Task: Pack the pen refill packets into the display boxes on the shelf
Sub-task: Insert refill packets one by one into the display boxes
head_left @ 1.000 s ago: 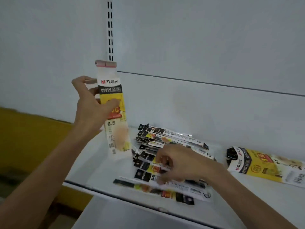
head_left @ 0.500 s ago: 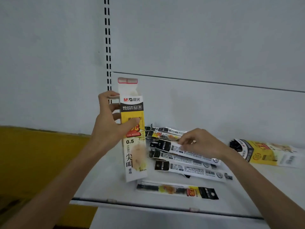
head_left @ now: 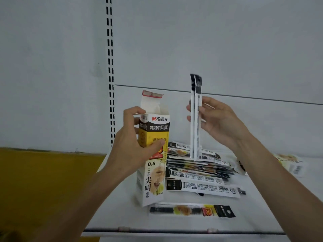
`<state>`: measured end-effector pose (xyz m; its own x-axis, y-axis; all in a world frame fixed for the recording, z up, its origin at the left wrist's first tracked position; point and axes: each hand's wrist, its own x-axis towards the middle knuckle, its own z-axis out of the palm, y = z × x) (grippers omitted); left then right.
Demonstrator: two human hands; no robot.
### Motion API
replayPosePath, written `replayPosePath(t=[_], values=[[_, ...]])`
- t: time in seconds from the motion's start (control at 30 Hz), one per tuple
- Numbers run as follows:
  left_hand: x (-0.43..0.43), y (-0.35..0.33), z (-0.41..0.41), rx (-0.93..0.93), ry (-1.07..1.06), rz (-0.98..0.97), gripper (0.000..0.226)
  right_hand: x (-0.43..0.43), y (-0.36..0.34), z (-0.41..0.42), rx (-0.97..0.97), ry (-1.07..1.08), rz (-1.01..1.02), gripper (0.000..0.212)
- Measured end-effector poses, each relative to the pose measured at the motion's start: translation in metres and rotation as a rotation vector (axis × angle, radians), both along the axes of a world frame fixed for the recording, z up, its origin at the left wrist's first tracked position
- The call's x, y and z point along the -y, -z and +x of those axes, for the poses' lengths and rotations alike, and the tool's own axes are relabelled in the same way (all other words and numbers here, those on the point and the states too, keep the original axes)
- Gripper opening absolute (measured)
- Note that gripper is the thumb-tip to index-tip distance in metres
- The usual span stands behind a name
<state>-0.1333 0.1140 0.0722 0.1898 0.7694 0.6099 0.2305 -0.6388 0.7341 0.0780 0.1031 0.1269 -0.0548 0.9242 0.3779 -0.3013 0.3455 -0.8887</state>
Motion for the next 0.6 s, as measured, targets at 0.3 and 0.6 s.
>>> replayPosePath(t=[0.3,0.6], values=[[0.005,0.001,0.011,-0.090,-0.005,0.083,0.065,-0.005,-0.057,-0.041,-0.279,0.304,0.147,0.022],[0.001,0.007,0.009,-0.086,-0.054,0.139,0.069,0.000,-0.040,-0.064,0.135,0.523,0.175,0.013]])
